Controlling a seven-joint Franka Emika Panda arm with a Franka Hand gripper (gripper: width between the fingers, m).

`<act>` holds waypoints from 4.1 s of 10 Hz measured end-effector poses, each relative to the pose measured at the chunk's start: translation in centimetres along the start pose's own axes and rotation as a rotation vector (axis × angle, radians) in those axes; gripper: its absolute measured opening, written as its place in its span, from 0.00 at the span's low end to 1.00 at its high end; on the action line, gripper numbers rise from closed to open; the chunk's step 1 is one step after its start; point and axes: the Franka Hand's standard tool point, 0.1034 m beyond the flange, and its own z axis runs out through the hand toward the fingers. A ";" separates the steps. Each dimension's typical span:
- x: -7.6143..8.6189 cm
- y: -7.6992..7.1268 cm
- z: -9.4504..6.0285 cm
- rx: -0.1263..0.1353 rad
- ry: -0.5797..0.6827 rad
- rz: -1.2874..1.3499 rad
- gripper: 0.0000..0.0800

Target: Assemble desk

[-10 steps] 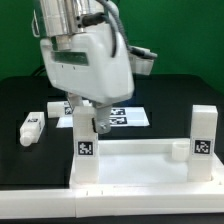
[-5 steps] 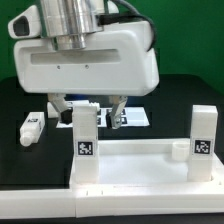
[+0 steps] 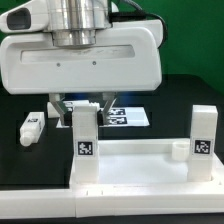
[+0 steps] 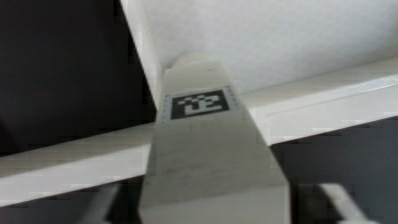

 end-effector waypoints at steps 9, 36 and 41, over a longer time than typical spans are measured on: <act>-0.2 1.1 0.0 0.008 -0.010 1.097 0.36; -0.7 -1.1 0.9 -0.009 -0.089 1.507 0.36; -0.6 -1.4 0.7 -0.002 -0.080 1.677 0.37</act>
Offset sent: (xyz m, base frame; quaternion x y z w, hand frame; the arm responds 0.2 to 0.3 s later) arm -0.0021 -0.0029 0.0053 -0.0267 0.0246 0.3634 0.9309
